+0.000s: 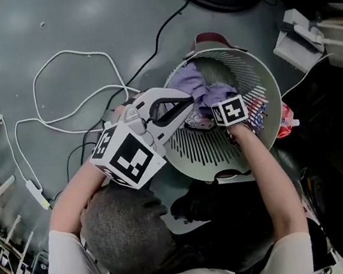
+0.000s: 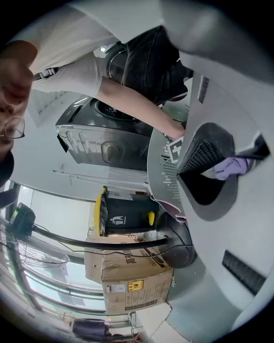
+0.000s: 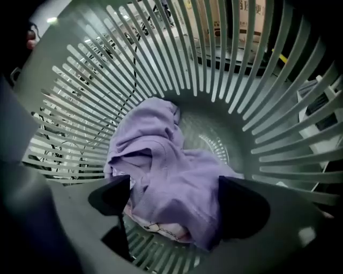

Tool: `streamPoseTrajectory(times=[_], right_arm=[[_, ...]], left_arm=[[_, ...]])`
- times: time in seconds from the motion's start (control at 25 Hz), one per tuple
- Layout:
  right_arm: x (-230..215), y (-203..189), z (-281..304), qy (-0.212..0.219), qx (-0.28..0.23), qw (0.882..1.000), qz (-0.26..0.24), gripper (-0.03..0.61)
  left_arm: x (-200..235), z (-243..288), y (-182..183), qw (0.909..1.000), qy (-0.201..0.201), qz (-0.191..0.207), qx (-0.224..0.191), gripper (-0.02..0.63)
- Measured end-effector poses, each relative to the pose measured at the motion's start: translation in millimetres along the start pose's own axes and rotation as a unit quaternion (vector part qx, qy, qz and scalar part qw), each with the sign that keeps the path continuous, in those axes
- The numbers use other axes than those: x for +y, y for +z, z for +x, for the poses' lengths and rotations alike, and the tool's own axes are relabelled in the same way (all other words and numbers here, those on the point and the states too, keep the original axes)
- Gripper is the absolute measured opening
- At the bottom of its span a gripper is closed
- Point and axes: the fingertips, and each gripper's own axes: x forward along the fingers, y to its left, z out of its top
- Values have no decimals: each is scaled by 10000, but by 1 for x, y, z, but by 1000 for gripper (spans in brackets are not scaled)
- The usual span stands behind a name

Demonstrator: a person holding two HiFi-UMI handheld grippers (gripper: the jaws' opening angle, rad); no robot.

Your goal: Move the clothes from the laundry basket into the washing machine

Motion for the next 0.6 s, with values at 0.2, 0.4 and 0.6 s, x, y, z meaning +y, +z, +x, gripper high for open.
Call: streamPoseTrajectory(times=[0.2, 0.4, 0.6], right_arm=[[-1, -6, 15, -4, 212, 9992, 327, 544], [17, -14, 28, 653, 326, 9946, 733, 573], [34, -10, 32, 906, 331, 9938, 548, 606]], left_arm=[[3, -5, -2, 10000, 78, -15, -35, 6], [4, -7, 1, 9998, 130, -93, -93, 6], [4, -7, 0, 9998, 147, -97, -56, 6]])
